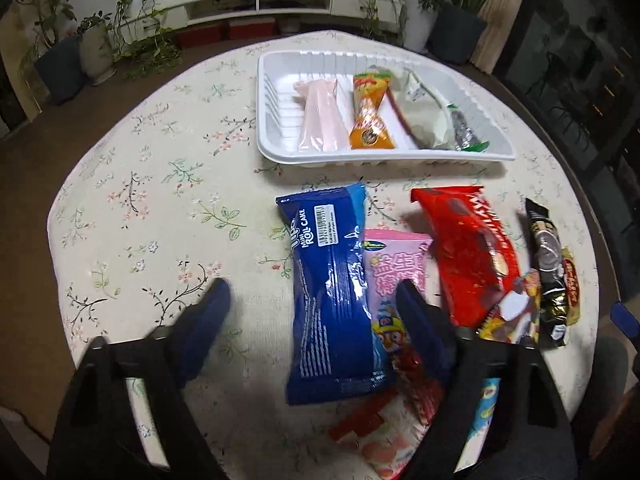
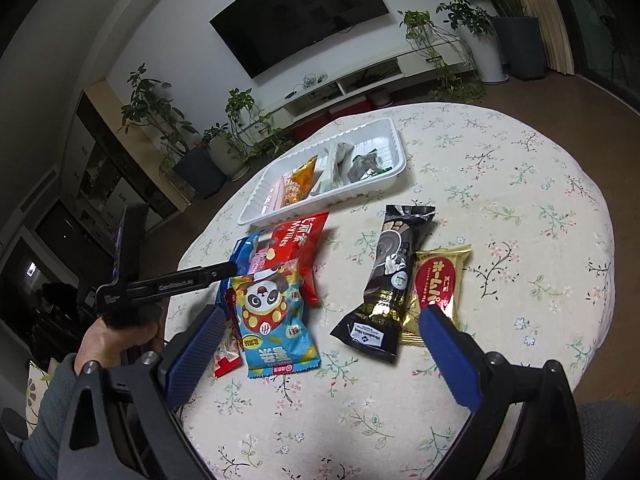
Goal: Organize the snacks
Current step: 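Withdraw both grippers from the tray back over the snack pile, then grasp the blue Roll Cake packet with the left gripper while the right gripper reaches the black-gold packet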
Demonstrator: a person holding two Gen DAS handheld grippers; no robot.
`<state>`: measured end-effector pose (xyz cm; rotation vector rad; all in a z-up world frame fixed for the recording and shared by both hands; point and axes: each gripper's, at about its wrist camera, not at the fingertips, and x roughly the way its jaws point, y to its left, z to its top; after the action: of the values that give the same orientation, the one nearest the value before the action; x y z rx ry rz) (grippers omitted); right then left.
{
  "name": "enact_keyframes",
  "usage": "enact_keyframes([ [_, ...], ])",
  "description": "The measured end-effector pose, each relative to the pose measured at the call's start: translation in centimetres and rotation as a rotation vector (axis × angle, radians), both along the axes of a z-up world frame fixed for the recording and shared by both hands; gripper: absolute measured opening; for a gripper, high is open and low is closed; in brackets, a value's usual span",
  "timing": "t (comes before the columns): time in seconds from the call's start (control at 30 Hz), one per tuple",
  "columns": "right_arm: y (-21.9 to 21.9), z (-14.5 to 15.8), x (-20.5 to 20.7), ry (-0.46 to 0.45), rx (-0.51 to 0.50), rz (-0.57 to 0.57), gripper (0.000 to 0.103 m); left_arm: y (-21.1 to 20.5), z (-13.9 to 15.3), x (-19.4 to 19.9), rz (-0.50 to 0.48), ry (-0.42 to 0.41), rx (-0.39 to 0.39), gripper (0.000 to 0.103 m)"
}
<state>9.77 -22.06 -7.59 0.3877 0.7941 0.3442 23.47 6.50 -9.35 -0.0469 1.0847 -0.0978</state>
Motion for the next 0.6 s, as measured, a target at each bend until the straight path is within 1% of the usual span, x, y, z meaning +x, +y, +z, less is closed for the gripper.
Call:
enact_keyframes([
  [0.03,0.0,0.0,0.1,0.002,0.000,0.001,0.100,0.0,-0.3,0.3,0.001,0.009,0.003,0.067],
  [0.2,0.0,-0.2,0.1,-0.002,-0.004,0.001,0.099,0.2,-1.4,0.9,0.001,0.033,0.023,0.065],
  [0.37,0.2,-0.3,0.2,0.005,-0.018,0.007,0.098,-0.4,-2.4,1.9,-0.015,0.048,0.053,0.062],
  [0.47,0.3,-0.3,0.2,0.002,-0.028,0.009,0.097,-0.9,-2.5,2.4,-0.028,0.044,0.077,0.054],
  [0.6,0.4,-0.2,0.2,0.005,-0.033,0.007,0.097,-1.1,-2.4,2.8,-0.049,0.040,0.090,0.034],
])
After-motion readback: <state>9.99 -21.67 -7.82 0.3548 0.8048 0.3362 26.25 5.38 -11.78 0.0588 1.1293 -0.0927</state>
